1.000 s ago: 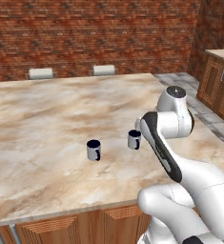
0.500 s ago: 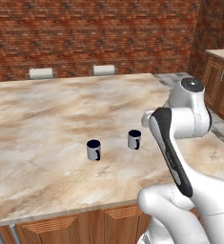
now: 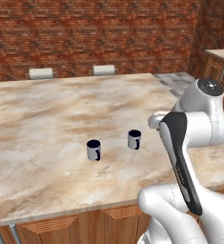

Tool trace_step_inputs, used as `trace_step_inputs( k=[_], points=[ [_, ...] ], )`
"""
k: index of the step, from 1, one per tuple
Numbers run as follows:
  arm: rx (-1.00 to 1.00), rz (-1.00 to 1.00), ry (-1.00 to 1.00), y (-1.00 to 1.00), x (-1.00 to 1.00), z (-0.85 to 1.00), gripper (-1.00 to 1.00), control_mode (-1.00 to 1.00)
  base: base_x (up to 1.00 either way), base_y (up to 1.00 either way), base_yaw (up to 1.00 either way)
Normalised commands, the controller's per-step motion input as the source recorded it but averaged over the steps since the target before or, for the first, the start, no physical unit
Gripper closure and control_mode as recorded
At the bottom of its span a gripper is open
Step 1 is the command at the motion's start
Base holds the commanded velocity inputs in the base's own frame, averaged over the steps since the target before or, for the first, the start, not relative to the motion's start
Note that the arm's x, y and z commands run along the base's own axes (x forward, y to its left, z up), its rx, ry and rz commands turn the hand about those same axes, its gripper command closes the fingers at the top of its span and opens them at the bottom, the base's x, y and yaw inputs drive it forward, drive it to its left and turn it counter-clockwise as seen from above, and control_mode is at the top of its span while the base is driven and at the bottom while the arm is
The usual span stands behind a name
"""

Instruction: Clear the mugs and bowl far away from the sink.

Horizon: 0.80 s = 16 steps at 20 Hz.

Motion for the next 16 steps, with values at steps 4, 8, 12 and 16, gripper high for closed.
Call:
trace_step_inputs(
  k=[4, 8, 12, 16],
  points=[
    [0.05, 0.00, 0.01, -0.01, -0.49, 0.21, -1.00, -1.00, 0.00, 0.00, 0.00],
    [0.00, 0.00, 0.00, 0.00, -0.29, 0.17, -1.00, -1.00, 0.00, 0.00, 0.00],
    [0.00, 0.00, 0.00, 0.00, 0.00, 0.00, -1.00, 1.00, -0.21, 0.00, -0.17],
    [0.00, 0.00, 0.00, 0.00, 0.00, 0.00, -1.00, 1.00, -0.01, -0.24, -0.76]
  ],
)
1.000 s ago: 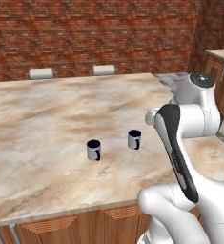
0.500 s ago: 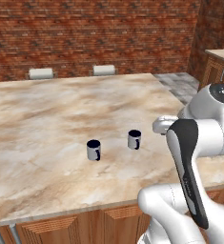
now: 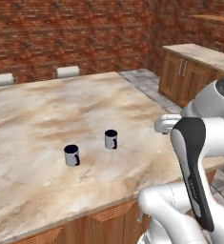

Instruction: Clear the mugs and bowl far away from the sink.

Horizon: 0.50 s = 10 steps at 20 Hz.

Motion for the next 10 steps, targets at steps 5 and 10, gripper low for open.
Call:
trace_step_inputs(
  k=[5, 10],
  points=[
    [0.00, 0.00, 0.00, 0.00, 0.00, 0.00, -1.00, 1.00, 0.00, 0.00, -0.96],
    [0.00, 0.00, 0.00, 0.00, 0.00, 0.00, -1.00, 1.00, 0.00, 0.00, -1.00]
  ],
)
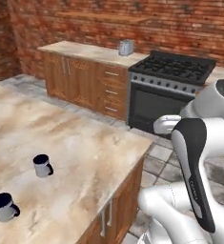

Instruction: Clear the mugs and bowl far away from the sink.

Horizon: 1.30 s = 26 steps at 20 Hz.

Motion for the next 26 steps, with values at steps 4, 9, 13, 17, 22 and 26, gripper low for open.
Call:
trace_step_inputs(
  k=[4, 9, 13, 17, 22, 26],
  points=[
    [0.00, 0.00, 0.00, 0.00, 0.00, 0.00, -1.00, 1.00, 0.00, 0.00, -1.00],
    [0.00, 0.00, 0.00, 0.00, 0.00, 0.00, -1.00, 1.00, 0.00, 0.00, -1.00],
    [0.00, 0.00, 0.00, 0.00, 0.00, 0.00, -1.00, 1.00, 0.00, 0.00, -1.00],
    [0.00, 0.00, 0.00, 0.00, 0.00, 0.00, -1.00, 1.00, 0.00, 0.00, -1.00],
    [0.00, 0.00, 0.00, 0.00, 0.00, 0.00, -1.00, 1.00, 0.18, 0.06, -0.93],
    [0.00, 0.00, 0.00, 0.00, 0.00, 0.00, -1.00, 1.00, 0.28, 0.09, -0.90]
  ],
)
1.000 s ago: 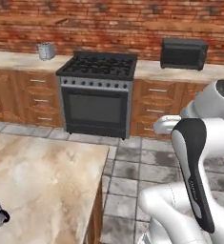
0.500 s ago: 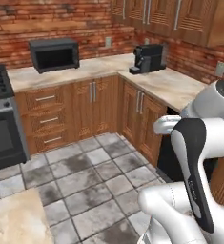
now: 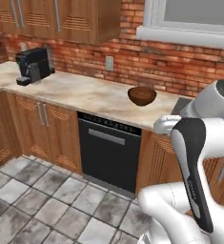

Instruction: Clear the mugs and bowl far away from the sink.

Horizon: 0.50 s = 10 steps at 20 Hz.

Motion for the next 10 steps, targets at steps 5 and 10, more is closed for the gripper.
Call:
trace_step_inputs(
  k=[5, 10],
  points=[
    [0.00, 0.00, 0.00, 0.00, 0.00, 0.00, -1.00, 1.00, 0.63, 0.44, -0.69],
    [0.00, 0.00, 0.00, 0.00, 0.00, 0.00, -1.00, 1.00, 0.99, 0.96, -0.42]
  ],
)
